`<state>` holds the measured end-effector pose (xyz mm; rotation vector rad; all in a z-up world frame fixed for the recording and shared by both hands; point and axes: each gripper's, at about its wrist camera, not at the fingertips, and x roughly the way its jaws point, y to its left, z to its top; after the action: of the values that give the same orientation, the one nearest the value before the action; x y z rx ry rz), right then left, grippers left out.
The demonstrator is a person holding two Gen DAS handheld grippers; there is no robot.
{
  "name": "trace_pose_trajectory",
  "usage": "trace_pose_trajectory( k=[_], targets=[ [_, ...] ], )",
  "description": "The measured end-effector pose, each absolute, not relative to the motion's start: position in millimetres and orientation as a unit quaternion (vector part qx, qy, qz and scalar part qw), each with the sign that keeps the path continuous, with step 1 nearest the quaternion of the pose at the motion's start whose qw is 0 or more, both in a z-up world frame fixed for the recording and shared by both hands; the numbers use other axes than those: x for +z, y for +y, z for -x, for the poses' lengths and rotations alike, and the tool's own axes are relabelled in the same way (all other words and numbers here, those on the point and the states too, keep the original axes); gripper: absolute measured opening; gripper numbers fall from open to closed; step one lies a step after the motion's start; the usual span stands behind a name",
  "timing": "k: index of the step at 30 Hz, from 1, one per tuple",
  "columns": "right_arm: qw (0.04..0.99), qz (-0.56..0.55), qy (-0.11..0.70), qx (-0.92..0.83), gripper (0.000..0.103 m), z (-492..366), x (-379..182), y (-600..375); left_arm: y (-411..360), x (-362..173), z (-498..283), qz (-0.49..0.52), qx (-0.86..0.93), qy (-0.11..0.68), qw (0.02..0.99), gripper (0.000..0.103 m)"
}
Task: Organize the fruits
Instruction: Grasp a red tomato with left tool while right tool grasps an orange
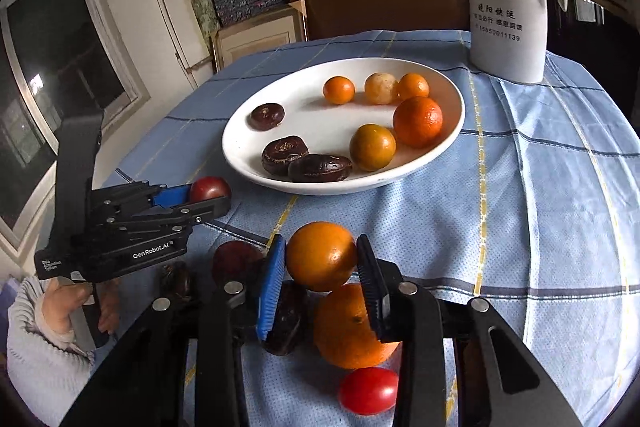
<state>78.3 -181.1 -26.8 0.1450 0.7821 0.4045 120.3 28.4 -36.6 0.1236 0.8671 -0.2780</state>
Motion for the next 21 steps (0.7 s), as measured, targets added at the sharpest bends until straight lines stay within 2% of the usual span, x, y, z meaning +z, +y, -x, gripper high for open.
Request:
trace_pose_trajectory(
  k=[10, 17, 20, 21],
  targets=[
    [0.904, -0.161, 0.348, 0.189, 0.036, -73, -22, -219, 40, -12, -102, -0.025, -0.141, 0.375, 0.916, 0.039],
    [0.902, -0.169, 0.353, 0.183, 0.037, -75, -25, -222, 41, -23, -112, -0.030, -0.128, 0.398, 0.908, 0.039],
    [0.901, -0.168, 0.356, 0.182, 0.037, -75, -26, -221, 39, -34, -121, -0.036, -0.122, 0.417, 0.900, 0.047],
    [0.901, -0.167, 0.356, 0.181, 0.037, -75, -25, -220, 37, -40, -127, -0.040, -0.122, 0.429, 0.894, 0.047]
  ],
)
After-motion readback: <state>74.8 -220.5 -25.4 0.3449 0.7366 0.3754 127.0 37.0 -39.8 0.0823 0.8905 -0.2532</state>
